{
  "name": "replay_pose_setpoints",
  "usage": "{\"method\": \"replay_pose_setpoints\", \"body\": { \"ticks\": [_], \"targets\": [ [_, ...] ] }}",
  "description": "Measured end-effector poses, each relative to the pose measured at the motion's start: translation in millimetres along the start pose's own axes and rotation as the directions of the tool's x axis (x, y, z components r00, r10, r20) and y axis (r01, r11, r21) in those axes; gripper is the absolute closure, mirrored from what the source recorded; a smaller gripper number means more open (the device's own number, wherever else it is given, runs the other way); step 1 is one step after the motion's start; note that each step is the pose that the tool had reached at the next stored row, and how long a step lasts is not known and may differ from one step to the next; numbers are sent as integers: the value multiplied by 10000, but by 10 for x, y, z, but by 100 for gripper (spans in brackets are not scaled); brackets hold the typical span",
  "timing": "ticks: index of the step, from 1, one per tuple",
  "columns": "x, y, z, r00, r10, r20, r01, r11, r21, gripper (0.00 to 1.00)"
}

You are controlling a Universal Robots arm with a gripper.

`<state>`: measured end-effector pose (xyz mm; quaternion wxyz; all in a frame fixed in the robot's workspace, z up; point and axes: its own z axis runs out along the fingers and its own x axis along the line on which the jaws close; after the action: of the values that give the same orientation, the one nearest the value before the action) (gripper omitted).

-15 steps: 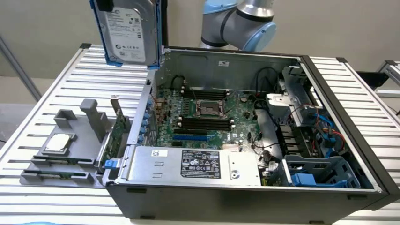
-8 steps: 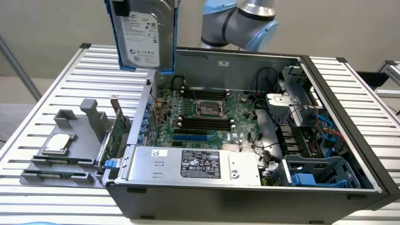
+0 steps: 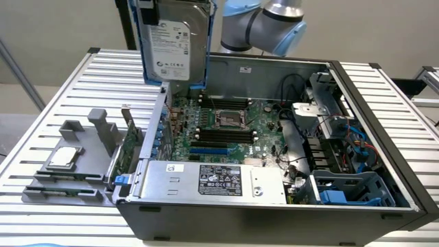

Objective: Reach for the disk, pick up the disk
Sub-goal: 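Pick up the disk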

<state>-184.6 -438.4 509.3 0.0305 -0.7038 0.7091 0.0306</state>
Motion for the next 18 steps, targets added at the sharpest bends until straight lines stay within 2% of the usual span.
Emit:
{"method": "replay_pose_setpoints", "body": {
  "ticks": [10,18],
  "targets": [
    [231,-353,-7,10000,-2,0,2,10000,16,67],
    [390,-667,-11,10000,-6,9,6,10000,67,67]
  ]
}}
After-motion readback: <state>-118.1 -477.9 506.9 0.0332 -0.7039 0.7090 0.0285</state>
